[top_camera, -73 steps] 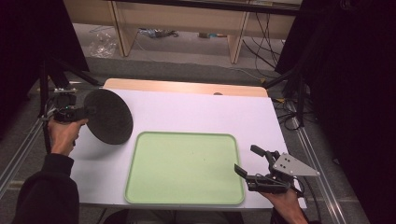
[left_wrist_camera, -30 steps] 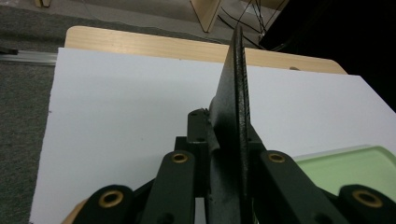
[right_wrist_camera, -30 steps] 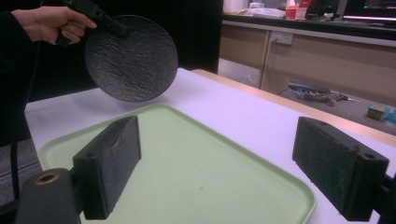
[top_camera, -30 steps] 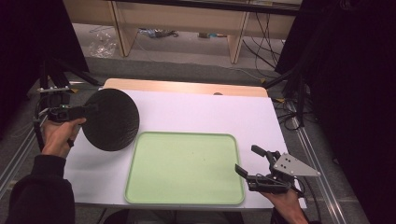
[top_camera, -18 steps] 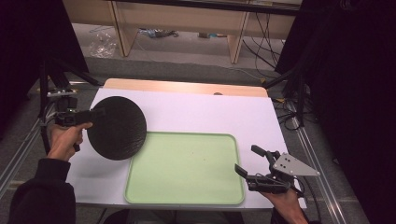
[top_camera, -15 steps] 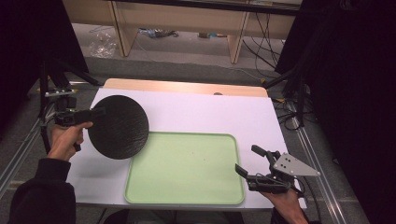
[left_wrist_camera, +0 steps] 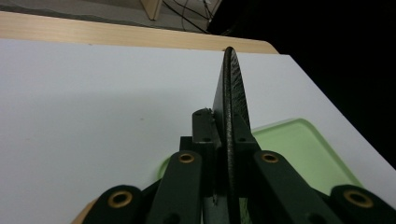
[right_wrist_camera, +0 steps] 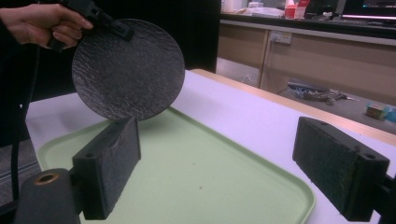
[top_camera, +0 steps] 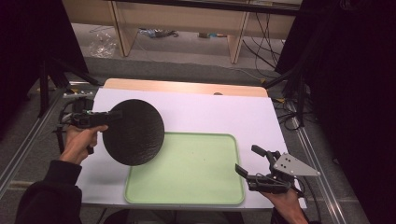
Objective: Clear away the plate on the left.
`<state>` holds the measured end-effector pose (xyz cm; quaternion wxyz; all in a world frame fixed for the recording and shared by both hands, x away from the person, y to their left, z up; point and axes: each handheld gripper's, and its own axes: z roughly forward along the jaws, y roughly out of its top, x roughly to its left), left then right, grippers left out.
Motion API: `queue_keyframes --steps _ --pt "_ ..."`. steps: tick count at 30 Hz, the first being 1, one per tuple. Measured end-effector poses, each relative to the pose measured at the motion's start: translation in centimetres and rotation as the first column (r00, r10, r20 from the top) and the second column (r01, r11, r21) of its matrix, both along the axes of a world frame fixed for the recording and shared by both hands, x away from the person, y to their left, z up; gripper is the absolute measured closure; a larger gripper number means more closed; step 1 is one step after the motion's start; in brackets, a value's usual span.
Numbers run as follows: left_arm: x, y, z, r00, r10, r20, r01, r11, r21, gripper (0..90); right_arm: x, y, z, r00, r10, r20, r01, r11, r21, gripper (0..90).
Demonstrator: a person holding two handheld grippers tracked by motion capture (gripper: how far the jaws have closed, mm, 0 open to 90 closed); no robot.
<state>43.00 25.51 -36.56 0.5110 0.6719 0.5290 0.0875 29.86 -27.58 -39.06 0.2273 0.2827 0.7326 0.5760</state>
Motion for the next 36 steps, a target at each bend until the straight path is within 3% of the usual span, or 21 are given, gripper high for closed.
queue_keyframes --steps 4,7,8,13,18,19,20,21,22,24,27,28,32,35,36 --pt "-0.4 -2.2 -0.3 0.9979 -0.064 0.0 0.064 0.9979 -0.006 84.7 0.0 0.0 0.0 1.0 0.005 0.002 -0.005 1.0 0.001 16.0" --pt "-0.5 -2.9 -0.7 0.9968 -0.078 -0.018 0.078 0.9968 -0.016 84.7 0.1 0.0 0.0 0.9994 -0.008 0.034 0.008 1.0 0.01 16.0" --pt "-0.5 -3.5 -1.1 0.9954 -0.092 -0.027 0.091 0.9956 -0.022 84.7 0.0 0.0 0.0 1.0 0.003 0.003 -0.003 1.0 0.0 16.0" --pt "-0.7 -4.9 -1.6 0.9924 -0.116 -0.043 0.114 0.9929 -0.032 84.7 0.0 0.0 0.0 0.9998 -0.006 0.021 0.005 1.0 0.01 16.0" --pt "-1.3 -7.2 -2.1 0.9847 -0.166 -0.054 0.164 0.986 -0.028 84.7 0.1 0.0 0.0 0.9999 0.012 0.01 -0.012 1.0 0.004 16.0" --pt "-1.3 -7.6 -2.3 0.9811 -0.187 -0.051 0.185 0.9822 -0.029 84.7 0.0 0.0 0.0 0.9999 0.011 0.01 -0.011 1.0 0.003 16.0" --pt "-1.3 -8.4 -2.8 0.9751 -0.211 -0.069 0.206 0.9765 -0.062 84.7 -0.1 0.0 0.0 1.0 0.004 0.004 -0.004 1.0 0.003 16.0" --pt "-1.3 -8.4 -2.8 0.9751 -0.211 -0.069 0.206 0.9765 -0.062 84.7 -0.1 0.0 0.0 1.0 0.004 0.004 -0.004 1.0 0.003 16.0" --pt "-1.4 -9.0 -3.3 0.9711 -0.223 -0.085 0.217 0.9731 -0.078 84.6 0.0 0.0 0.0 0.9994 -0.003 0.034 0.003 1.0 0.011 16.0" --pt "-1.5 -9.7 -3.5 0.9654 -0.244 -0.091 0.238 0.9685 -0.072 84.7 -0.1 0.0 0.0 0.9999 -0.004 0.012 0.004 1.0 0.012 16.0" --pt "-1.7 -10.8 -3.6 0.962 -0.257 -0.093 0.252 0.9658 -0.062 84.6 0.0 0.0 0.0 0.9999 -0.002 0.016 0.002 1.0 0.016 16.0" --pt "-1.7 -11.1 -3.6 0.9602 -0.263 -0.093 0.258 0.9639 -0.065 84.5 0.1 0.0 0.0 0.9993 -0.009 0.037 0.009 1.0 0.007 16.0" --pt "-2.0 -12.7 -3.5 0.9548 -0.283 -0.092 0.275 0.9572 -0.091 84.7 0.1 0.0 0.0 0.9994 -0.008 0.033 0.008 1.0 0.008 16.0" --pt "-2.1 -13.5 -3.6 0.9524 -0.291 -0.09 0.284 0.9551 -0.085 84.6 0.1 0.0 0.0 0.9994 -0.007 0.034 0.007 1.0 0.008 16.0" --pt "-2.1 -14.3 -3.9 0.9469 -0.306 -0.099 0.299 0.9508 -0.082 84.6 0.1 0.0 0.0 0.9993 -0.003 0.039 0.003 1.0 0.013 16.0"
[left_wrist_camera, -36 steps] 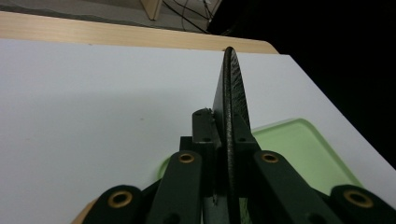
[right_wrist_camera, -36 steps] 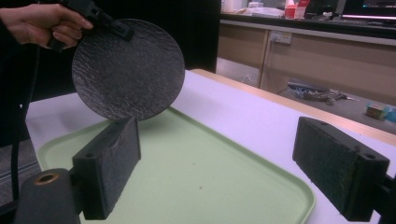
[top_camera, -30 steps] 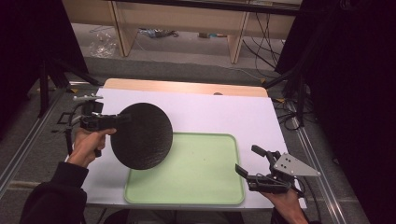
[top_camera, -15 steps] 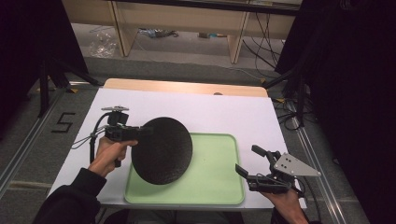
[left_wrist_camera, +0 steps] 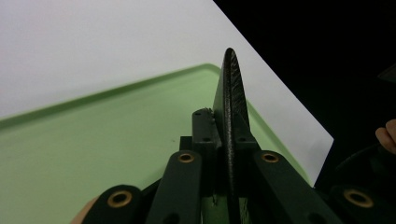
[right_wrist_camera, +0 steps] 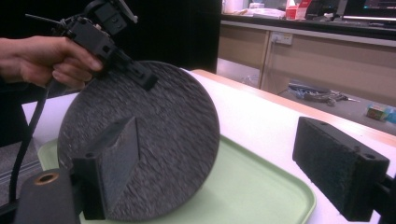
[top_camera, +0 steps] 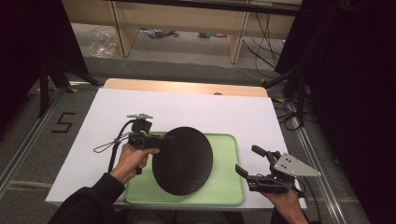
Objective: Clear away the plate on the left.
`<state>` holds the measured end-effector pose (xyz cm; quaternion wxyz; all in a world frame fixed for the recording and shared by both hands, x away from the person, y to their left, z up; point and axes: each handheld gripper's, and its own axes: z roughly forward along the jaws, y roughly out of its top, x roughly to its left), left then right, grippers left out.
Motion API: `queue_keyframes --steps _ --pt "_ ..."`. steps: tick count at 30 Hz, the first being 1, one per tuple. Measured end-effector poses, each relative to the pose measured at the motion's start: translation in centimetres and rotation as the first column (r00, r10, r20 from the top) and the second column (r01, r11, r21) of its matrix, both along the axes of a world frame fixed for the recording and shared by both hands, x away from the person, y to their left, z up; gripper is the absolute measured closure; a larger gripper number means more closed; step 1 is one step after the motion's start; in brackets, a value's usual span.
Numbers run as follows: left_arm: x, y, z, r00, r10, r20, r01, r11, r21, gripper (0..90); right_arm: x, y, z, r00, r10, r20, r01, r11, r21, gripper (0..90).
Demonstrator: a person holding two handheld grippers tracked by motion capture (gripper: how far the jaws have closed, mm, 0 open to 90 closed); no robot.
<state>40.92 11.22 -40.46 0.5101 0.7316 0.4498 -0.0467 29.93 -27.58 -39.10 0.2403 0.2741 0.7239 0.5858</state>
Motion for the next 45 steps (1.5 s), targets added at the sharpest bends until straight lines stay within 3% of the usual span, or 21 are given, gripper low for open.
queue_keyframes --steps 3,4,9,10,12,15,17,26,28,33,35,41,42,45 --pt "0.0 -0.6 -0.5 1.0 -0.01 -0.003 0.01 0.9999 0.007 84.6 -0.1 -0.1 0.0 1.0 -0.002 -0.003 0.002 1.0 -0.008 16.0" --pt "0.1 -1.0 -1.0 0.9995 -0.006 -0.031 0.006 1.0 -0.004 84.6 -0.1 0.0 0.0 0.9998 0.001 -0.019 -0.001 1.0 -0.002 16.0" --pt "0.2 -1.3 -1.7 0.9987 -0.01 -0.05 0.009 0.9998 -0.018 84.5 0.0 -0.1 0.0 1.0 -0.002 -0.003 0.002 1.0 -0.008 16.0" --pt "0.2 -1.2 -1.9 0.9983 0.004 -0.058 -0.006 0.9997 -0.022 84.5 -0.2 -0.1 0.1 0.9997 0.0 -0.024 0.0 1.0 -0.005 16.0" --pt "0.4 -0.6 -2.5 0.997 -0.004 -0.077 0.003 1.0 -0.009 84.4 -0.1 -0.1 0.1 1.0 -0.002 -0.009 0.002 1.0 -0.007 16.0" --pt "0.4 -0.4 -2.8 0.9955 0.012 -0.095 -0.014 0.9997 -0.021 83.8 -0.2 -0.1 0.1 0.9997 -0.002 -0.025 0.002 1.0 -0.008 16.0" --pt "0.7 0.2 -3.3 0.9936 -0.01 -0.112 0.009 0.9999 -0.005 83.3 0.0 0.0 0.0 1.0 0.001 -0.002 -0.001 1.0 0.001 16.0" --pt "1.1 1.0 -4.6 0.9883 -0.019 -0.151 0.023 0.9994 0.028 79.7 0.0 0.0 0.0 1.0 0.007 -0.002 -0.007 1.0 0.004 16.0" --pt "1.2 1.2 -4.7 0.9892 -0.037 -0.142 0.044 0.998 0.046 79.2 0.0 0.0 0.0 1.0 0.008 -0.002 -0.008 1.0 0.003 16.0" --pt "1.2 1.2 -4.6 0.9911 -0.023 -0.131 0.028 0.9989 0.037 78.7 -0.1 0.0 0.0 1.0 0.003 -0.005 -0.003 1.0 -0.005 16.0" --pt "1.3 1.4 -4.7 0.9914 -0.037 -0.126 0.044 0.9974 0.057 77.6 0.0 0.1 0.0 1.0 0.007 -0.004 -0.007 1.0 0.002 16.0" --pt "1.6 1.8 -5.3 0.9884 -0.028 -0.149 0.036 0.998 0.052 75.8 -0.1 0.0 0.0 1.0 0.002 -0.006 -0.002 1.0 -0.008 16.1" --pt "1.8 2.1 -5.5 0.9861 -0.053 -0.158 0.065 0.995 0.076 75.3 0.0 0.1 0.0 1.0 0.009 -0.003 -0.009 1.0 0.001 16.1" --pt "2.0 2.3 -5.8 0.9852 -0.051 -0.164 0.067 0.9936 0.091 73.3 0.0 0.1 0.0 1.0 0.007 -0.004 -0.007 1.0 -0.002 16.1"
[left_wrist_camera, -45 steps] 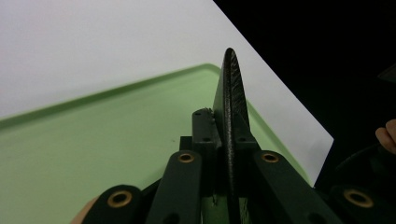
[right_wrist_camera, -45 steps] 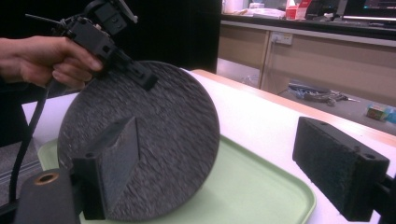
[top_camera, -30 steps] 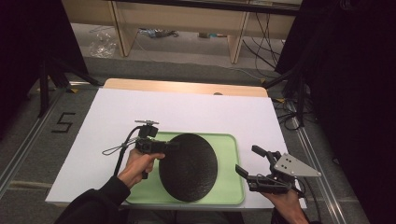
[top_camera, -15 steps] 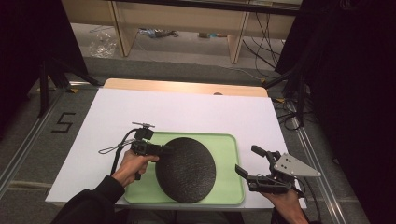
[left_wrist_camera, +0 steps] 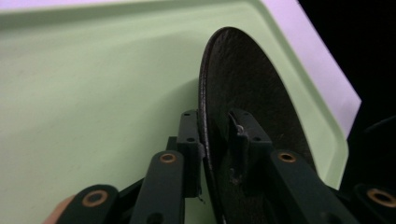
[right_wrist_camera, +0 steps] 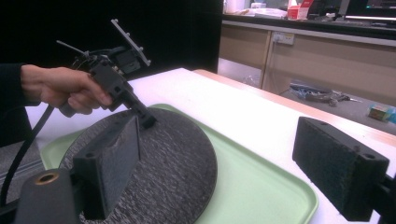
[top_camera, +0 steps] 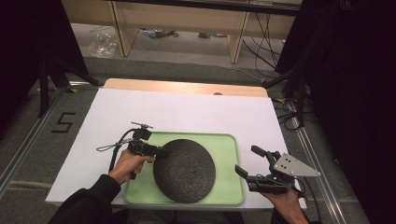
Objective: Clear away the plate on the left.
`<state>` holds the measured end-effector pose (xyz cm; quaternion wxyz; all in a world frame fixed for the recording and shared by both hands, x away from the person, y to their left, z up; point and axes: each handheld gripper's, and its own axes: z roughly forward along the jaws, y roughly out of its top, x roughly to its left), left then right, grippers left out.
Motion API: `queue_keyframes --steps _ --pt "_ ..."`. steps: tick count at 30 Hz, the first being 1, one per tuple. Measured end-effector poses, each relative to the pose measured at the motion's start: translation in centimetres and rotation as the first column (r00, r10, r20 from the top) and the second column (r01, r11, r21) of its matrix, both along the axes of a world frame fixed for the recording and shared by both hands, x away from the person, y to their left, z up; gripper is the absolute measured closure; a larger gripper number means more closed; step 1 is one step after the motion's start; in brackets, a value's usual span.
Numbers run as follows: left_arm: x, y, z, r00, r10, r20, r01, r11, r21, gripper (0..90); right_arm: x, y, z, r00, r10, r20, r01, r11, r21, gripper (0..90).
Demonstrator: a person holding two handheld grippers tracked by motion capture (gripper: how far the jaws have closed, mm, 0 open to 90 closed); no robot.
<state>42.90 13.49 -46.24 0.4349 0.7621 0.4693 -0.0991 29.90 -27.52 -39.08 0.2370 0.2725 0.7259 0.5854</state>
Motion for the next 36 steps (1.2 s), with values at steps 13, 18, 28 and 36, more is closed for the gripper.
queue_keyframes --steps 13,18,28,36 --pt "0.2 0.6 -0.8 0.9985 -0.019 -0.05 0.023 0.9963 0.083 69.1 0.0 0.1 0.0 1.0 0.008 0.005 -0.008 1.0 0.006 16.1" --pt "0.0 0.5 -1.1 0.9985 -0.011 -0.054 0.02 0.9847 0.173 59.5 0.0 0.2 0.0 0.9998 0.016 -0.007 -0.016 1.0 0.012 16.1" --pt "-1.2 2.1 1.3 0.9989 0.041 0.025 -0.044 0.9864 0.158 46.1 -0.1 0.1 0.0 0.9997 0.016 -0.019 -0.016 1.0 0.006 16.1" --pt "-3.0 3.9 3.5 0.9811 0.092 0.17 -0.104 0.9924 0.065 35.5 -0.1 0.1 0.0 1.0 0.004 -0.003 -0.004 1.0 -0.013 16.0"
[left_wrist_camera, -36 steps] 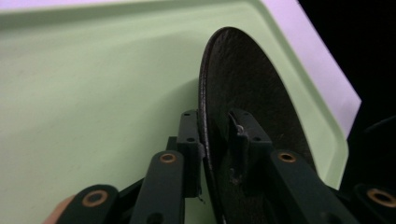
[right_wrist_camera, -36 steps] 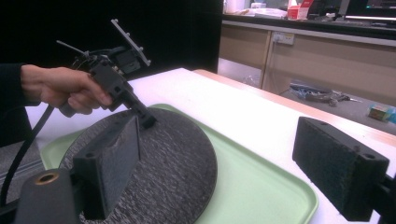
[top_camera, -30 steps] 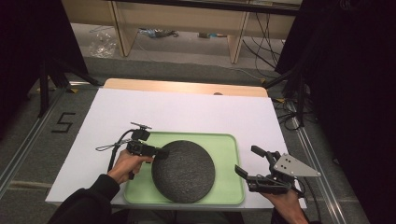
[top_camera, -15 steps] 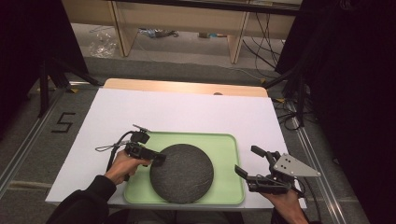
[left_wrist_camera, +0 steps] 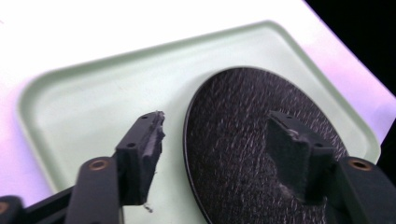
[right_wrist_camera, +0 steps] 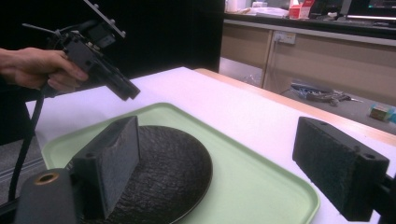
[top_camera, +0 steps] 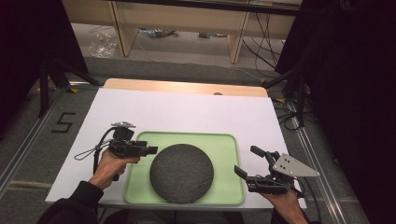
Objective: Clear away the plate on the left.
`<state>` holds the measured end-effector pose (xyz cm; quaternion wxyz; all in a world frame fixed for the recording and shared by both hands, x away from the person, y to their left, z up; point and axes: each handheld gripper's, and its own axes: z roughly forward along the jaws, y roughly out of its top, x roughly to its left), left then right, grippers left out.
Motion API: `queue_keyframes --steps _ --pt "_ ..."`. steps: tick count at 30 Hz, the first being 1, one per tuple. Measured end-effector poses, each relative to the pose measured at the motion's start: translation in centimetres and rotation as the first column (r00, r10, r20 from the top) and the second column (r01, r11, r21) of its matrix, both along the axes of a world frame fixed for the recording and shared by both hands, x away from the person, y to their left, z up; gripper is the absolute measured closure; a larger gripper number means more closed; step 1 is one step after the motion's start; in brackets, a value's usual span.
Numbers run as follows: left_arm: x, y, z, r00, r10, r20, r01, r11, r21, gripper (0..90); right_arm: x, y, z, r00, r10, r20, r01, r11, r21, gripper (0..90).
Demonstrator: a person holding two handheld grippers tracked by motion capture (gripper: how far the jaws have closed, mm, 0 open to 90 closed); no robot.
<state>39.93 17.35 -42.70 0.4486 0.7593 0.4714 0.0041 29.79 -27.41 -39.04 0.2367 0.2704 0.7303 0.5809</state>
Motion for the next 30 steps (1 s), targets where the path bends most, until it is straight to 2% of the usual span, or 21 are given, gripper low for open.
queue_keyframes --steps 1,2,4,6,8,12,18,19,22,23,24,25,27,30 --pt "-0.5 0.4 0.4 0.9988 0.012 0.048 -0.012 0.9999 -0.009 35.3 0.0 0.0 0.0 1.0 0.001 0.0 -0.001 1.0 0.001 16.0" --pt "-0.5 0.4 0.4 0.9988 0.012 0.048 -0.012 0.9999 -0.009 34.7 0.0 0.0 0.0 1.0 0.001 0.0 -0.001 1.0 0.001 16.0" --pt "-1.2 0.8 1.0 0.994 0.026 0.106 -0.024 0.9996 -0.014 32.1 0.1 0.0 0.0 1.0 0.005 0.003 -0.005 1.0 0.005 16.0" --pt "-1.7 0.9 1.4 0.9901 0.039 0.135 -0.036 0.999 -0.024 30.7 0.1 0.0 0.0 1.0 0.005 0.003 -0.005 1.0 0.006 16.0" --pt "-1.9 1.0 1.5 0.9883 0.042 0.147 -0.04 0.999 -0.021 30.0 0.1 0.0 -0.1 1.0 0.004 0.002 -0.004 1.0 0.003 16.0" --pt "-3.0 1.2 2.1 0.9776 0.06 0.202 -0.056 0.998 -0.028 25.3 0.0 0.0 0.0 1.0 -0.005 -0.002 0.005 1.0 -0.002 15.9" --pt "-4.2 1.6 2.5 0.9673 0.07 0.244 -0.061 0.9971 -0.046 23.4 0.0 0.0 0.0 1.0 0.0 -0.001 0.0 1.0 0.002 16.0" --pt "-4.3 1.6 2.6 0.966 0.066 0.25 -0.061 0.9978 -0.029 23.3 0.0 0.0 -0.1 1.0 0.001 0.001 -0.001 1.0 0.005 15.9" --pt "-4.8 1.6 2.7 0.9654 0.056 0.255 -0.051 0.9984 -0.025 21.4 0.0 0.0 0.0 1.0 0.0 0.001 0.0 1.0 0.001 16.0" --pt "-5.2 1.5 2.9 0.9621 0.054 0.267 -0.051 0.9985 -0.019 20.9 -0.1 0.1 0.0 0.9998 0.001 -0.022 0.0 1.0 0.005 15.9" --pt "-5.2 1.5 2.9 0.9621 0.054 0.267 -0.051 0.9985 -0.019 20.6 -0.1 0.1 0.0 0.9998 0.001 -0.022 0.0 1.0 0.005 15.9" --pt "-5.6 1.4 3.0 0.9581 0.049 0.282 -0.05 0.9987 -0.004 20.2 0.0 0.0 0.0 1.0 -0.002 -0.001 0.002 1.0 -0.001 16.0" --pt "-5.9 1.4 3.1 0.9569 0.042 0.288 -0.046 0.9989 0.01 19.7 0.0 0.1 0.0 1.0 -0.001 -0.001 0.001 1.0 0.0 16.0" --pt "-6.8 1.3 3.3 0.9489 0.049 0.312 -0.06 0.9978 0.026 17.8 0.0 0.1 0.0 1.0 0.004 0.003 -0.004 1.0 0.007 16.0"
